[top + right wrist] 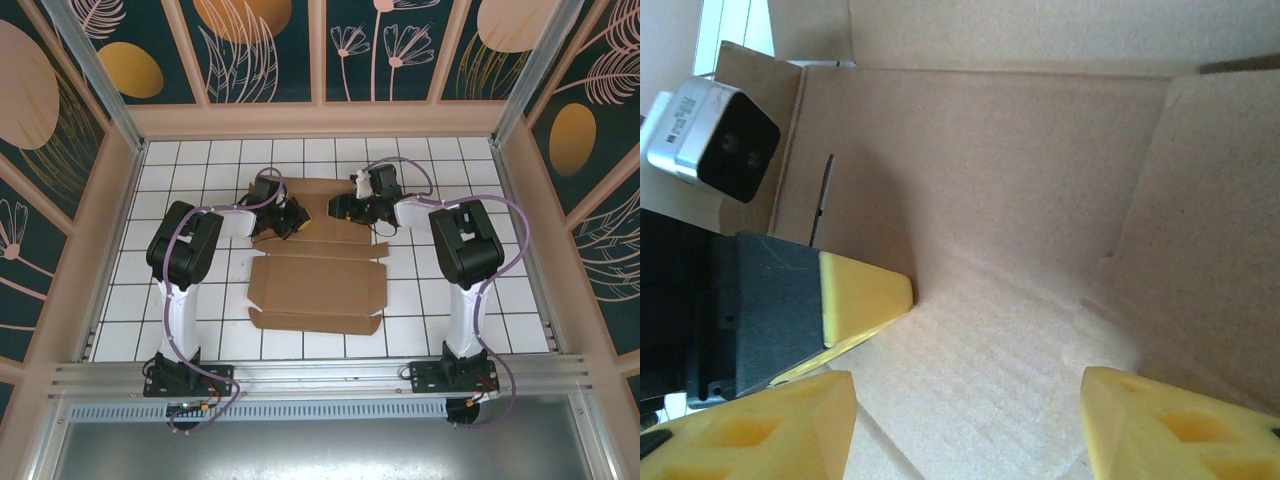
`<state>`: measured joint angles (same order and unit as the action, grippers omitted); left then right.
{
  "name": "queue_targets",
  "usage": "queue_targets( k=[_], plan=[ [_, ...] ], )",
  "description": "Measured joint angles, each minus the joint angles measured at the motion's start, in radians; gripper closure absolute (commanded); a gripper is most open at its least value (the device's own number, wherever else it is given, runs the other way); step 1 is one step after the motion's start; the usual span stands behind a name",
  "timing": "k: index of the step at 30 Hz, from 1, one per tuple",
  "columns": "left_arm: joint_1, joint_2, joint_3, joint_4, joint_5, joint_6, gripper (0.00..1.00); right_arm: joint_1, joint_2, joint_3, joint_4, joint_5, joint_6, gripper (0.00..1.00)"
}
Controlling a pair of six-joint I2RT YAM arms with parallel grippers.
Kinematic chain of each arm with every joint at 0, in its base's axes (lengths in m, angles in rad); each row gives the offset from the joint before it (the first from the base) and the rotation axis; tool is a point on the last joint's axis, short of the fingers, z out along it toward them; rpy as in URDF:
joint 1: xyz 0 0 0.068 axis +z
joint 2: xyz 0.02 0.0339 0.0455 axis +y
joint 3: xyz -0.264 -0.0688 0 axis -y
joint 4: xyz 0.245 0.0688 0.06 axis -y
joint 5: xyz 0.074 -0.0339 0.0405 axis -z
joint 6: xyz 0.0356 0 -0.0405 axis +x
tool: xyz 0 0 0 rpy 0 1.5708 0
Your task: Fold the paper box
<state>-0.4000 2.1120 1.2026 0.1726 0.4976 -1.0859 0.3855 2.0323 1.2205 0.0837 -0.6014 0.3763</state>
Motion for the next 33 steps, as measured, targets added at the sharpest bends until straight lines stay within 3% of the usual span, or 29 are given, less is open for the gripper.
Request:
queue_targets(
  k=[8, 13, 18, 23, 26, 33],
  plan=[
    [-0.001, 0.000, 0.000, 0.000, 0.000, 0.001, 1.00, -0.022, -0.023, -0.036, 0.018, -0.019, 0.004, 0.38],
    [-0.001, 0.000, 0.000, -0.001, 0.000, 0.008, 1.00, -0.089, -0.167, -0.098, -0.040, 0.045, -0.006, 0.35],
    [-0.001, 0.000, 0.003, -0.006, 0.000, 0.011, 1.00, -0.144, -0.301, -0.115, -0.099, 0.148, -0.037, 0.27],
    [0.000, 0.000, 0.005, -0.013, -0.002, 0.016, 1.00, -0.154, -0.333, -0.115, -0.175, 0.230, -0.089, 0.28],
    [0.000, 0.000, 0.008, -0.018, -0.004, 0.019, 1.00, -0.152, -0.331, -0.114, -0.240, 0.301, -0.117, 0.34],
    [0.000, 0.000, 0.014, -0.030, -0.008, 0.024, 1.00, -0.107, -0.246, -0.027, -0.363, 0.550, -0.183, 0.74]
  ],
)
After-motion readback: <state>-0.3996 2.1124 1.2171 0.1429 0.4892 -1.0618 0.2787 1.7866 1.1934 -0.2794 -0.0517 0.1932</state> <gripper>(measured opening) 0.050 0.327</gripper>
